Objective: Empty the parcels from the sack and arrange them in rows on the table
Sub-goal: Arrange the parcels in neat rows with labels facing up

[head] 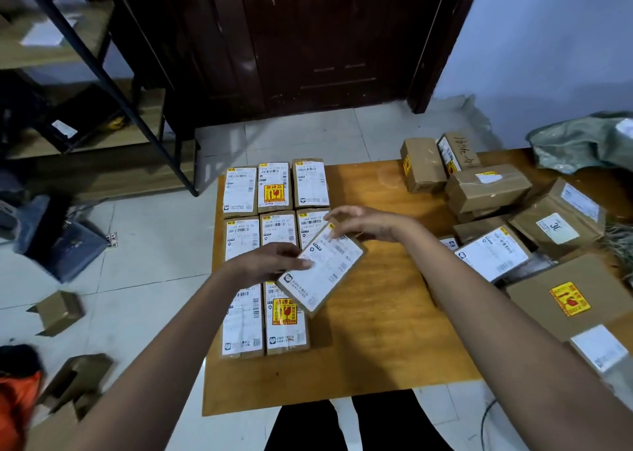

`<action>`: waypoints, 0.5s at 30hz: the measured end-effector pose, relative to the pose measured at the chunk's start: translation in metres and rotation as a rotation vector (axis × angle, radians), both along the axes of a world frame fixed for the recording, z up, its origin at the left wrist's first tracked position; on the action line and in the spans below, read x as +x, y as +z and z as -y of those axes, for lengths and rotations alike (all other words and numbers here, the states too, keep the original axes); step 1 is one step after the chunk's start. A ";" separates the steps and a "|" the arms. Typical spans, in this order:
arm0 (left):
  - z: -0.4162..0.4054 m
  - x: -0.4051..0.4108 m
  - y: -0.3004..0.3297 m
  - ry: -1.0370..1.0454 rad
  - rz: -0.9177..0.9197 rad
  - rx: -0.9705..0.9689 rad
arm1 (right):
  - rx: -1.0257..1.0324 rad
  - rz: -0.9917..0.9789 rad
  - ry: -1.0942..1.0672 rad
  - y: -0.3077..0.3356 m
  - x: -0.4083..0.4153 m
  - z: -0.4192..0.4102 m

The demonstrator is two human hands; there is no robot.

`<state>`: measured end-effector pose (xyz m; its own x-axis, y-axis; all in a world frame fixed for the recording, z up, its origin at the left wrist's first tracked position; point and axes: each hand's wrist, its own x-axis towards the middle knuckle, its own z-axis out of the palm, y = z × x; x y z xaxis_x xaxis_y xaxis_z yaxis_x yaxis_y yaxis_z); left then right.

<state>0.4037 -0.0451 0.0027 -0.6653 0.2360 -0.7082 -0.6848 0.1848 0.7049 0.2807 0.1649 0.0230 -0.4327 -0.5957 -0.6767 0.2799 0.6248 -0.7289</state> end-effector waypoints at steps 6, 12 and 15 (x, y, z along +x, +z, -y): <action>-0.021 0.033 -0.034 0.586 0.000 0.134 | -0.031 -0.101 -0.477 -0.039 0.056 -0.018; -0.046 0.049 -0.040 0.684 0.010 0.201 | -0.133 -0.088 -0.709 -0.050 0.111 -0.017; -0.046 0.058 -0.043 0.696 -0.098 0.012 | -0.116 -0.059 -0.710 -0.049 0.119 -0.026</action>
